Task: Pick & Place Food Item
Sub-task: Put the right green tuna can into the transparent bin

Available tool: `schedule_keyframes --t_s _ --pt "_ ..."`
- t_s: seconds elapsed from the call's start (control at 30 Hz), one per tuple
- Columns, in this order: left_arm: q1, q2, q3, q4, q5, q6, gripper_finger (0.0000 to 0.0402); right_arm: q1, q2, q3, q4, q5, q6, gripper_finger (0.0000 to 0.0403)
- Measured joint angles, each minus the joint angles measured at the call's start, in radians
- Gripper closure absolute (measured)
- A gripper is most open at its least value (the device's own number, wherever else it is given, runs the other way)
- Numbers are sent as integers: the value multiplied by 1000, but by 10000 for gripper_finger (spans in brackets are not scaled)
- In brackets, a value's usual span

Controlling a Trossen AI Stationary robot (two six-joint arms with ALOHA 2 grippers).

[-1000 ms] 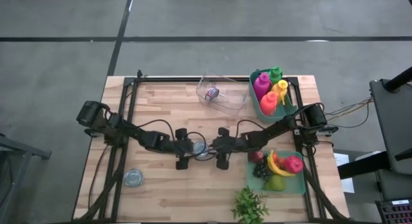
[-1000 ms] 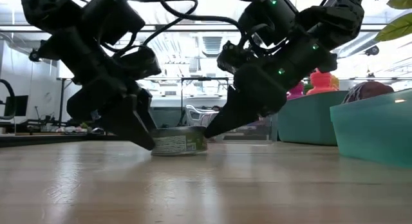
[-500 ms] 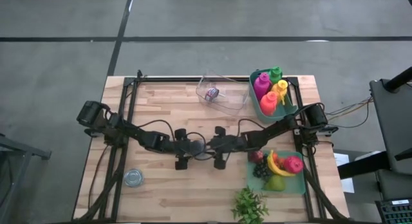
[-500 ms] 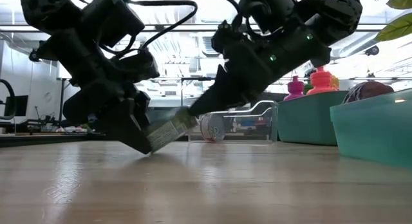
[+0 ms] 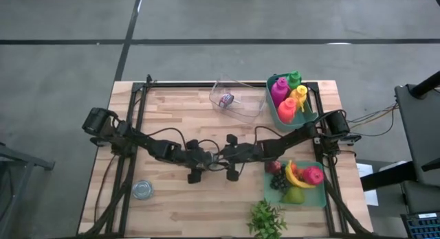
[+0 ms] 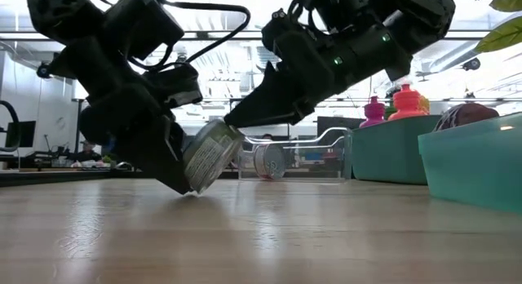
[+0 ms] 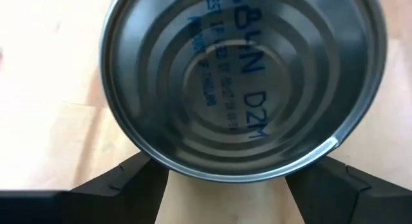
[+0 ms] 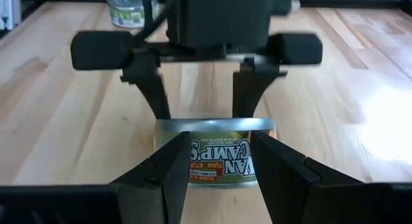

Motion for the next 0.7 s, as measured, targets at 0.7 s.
schedule_keyframes --t_s 0.7 --pt "1 -3 7 12 127 -132 113 0 4 61 -42 7 -54 245"
